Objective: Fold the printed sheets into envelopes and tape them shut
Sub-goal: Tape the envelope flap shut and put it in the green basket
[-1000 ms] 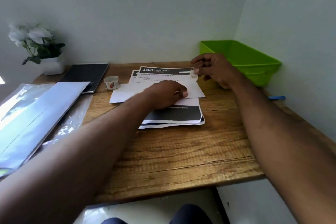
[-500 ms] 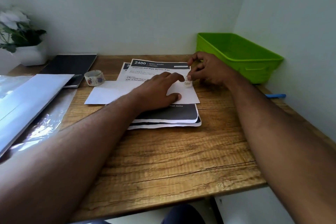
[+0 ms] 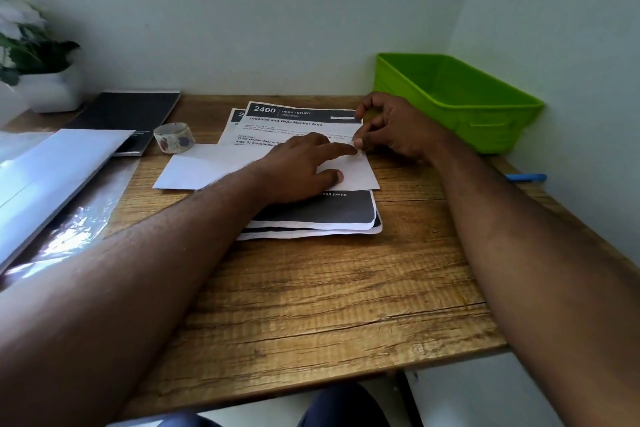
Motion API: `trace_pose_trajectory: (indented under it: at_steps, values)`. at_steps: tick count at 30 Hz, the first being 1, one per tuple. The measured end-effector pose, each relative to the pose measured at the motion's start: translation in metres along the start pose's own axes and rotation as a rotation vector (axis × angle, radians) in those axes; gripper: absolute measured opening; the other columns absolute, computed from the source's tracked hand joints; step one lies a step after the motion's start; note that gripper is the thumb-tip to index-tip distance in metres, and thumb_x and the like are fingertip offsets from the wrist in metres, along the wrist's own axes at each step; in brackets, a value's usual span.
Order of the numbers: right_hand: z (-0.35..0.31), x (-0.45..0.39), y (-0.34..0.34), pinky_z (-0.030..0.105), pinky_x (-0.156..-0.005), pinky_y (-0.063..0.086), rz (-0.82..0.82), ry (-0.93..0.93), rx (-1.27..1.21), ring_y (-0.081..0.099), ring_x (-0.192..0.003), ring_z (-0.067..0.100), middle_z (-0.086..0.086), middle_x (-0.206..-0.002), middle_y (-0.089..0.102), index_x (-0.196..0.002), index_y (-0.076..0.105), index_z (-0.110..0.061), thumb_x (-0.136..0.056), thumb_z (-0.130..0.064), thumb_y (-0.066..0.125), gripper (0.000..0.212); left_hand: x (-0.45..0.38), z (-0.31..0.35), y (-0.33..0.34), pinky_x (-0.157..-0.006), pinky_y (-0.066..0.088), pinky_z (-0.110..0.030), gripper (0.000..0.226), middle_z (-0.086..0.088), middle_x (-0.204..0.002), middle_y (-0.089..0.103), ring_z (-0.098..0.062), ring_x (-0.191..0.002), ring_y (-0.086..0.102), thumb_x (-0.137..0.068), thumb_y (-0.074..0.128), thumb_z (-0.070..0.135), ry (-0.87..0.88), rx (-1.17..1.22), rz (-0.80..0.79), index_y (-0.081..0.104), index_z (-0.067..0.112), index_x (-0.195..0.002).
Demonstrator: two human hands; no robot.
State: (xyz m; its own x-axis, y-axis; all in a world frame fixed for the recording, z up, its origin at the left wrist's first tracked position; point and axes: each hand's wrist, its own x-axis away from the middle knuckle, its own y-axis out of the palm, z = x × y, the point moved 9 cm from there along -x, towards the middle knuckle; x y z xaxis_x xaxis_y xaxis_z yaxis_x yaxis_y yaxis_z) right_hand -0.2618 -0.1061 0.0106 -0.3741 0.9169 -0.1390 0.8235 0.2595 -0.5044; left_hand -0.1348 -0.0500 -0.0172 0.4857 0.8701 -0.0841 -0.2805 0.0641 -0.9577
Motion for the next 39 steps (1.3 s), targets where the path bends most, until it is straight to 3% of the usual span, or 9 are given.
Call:
trace_pose_trajectory:
  at_steps: [3,23,28,31,34,39]
  values:
    - [0.0,-0.001,-0.001,0.02,-0.064,0.054,-0.001,-0.005,-0.003,0.068,-0.066,0.011,0.003,-0.07,0.073,-0.095,0.053,-0.014,-0.076,0.008,0.071,0.034,-0.001,-0.001,0.002,-0.113,0.023,-0.044,0.049,0.0,-0.151,0.033,-0.025,-0.138,0.027,-0.098,0.04,0.044,-0.003,-0.046,-0.004,0.027,0.051,-0.145]
    - [0.008,-0.001,-0.002,0.032,-0.076,0.052,0.007,0.024,0.09,0.067,-0.072,0.014,0.011,-0.079,0.071,-0.095,0.059,-0.011,-0.077,0.005,0.071,0.027,0.001,0.001,0.004,-0.117,0.013,-0.043,0.044,0.0,-0.159,0.018,-0.026,-0.145,0.014,-0.1,0.032,0.046,-0.036,-0.12,-0.041,0.025,0.058,-0.142]
    - [-0.001,0.0,0.001,0.018,-0.066,0.046,0.012,0.024,0.248,0.059,-0.071,0.011,0.01,-0.08,0.068,-0.099,0.072,-0.006,-0.076,-0.001,0.074,0.023,0.0,0.002,0.005,-0.116,0.014,-0.043,0.045,-0.001,-0.158,0.02,-0.027,-0.143,0.017,-0.1,0.031,0.044,-0.028,-0.135,-0.052,0.024,0.057,-0.142]
    - [-0.005,-0.001,0.002,0.022,-0.07,0.047,0.038,0.029,0.362,0.06,-0.073,0.009,0.006,-0.085,0.072,-0.097,0.076,-0.013,-0.074,-0.004,0.076,0.024,-0.001,0.001,0.005,-0.116,0.017,-0.044,0.045,-0.002,-0.156,0.024,-0.027,-0.142,0.021,-0.1,0.032,0.043,-0.023,-0.129,-0.057,0.025,0.057,-0.142]
    - [-0.005,0.0,0.0,0.018,-0.063,0.045,0.052,0.061,0.432,0.058,-0.065,0.003,-0.003,-0.075,0.069,-0.095,0.076,-0.015,-0.072,-0.005,0.077,0.024,0.0,0.001,0.005,-0.116,0.018,-0.043,0.045,-0.002,-0.155,0.025,-0.027,-0.141,0.022,-0.1,0.033,0.043,-0.022,-0.133,-0.049,0.026,0.057,-0.142]
    - [-0.006,0.001,-0.005,0.018,-0.064,0.047,0.072,0.076,0.441,0.06,-0.068,0.005,0.0,-0.078,0.071,-0.093,0.077,-0.012,-0.072,-0.006,0.079,0.022,0.001,0.004,0.005,-0.115,0.015,-0.042,0.045,-0.001,-0.156,0.022,-0.027,-0.142,0.019,-0.101,0.032,0.043,-0.032,-0.128,-0.069,0.025,0.057,-0.142]
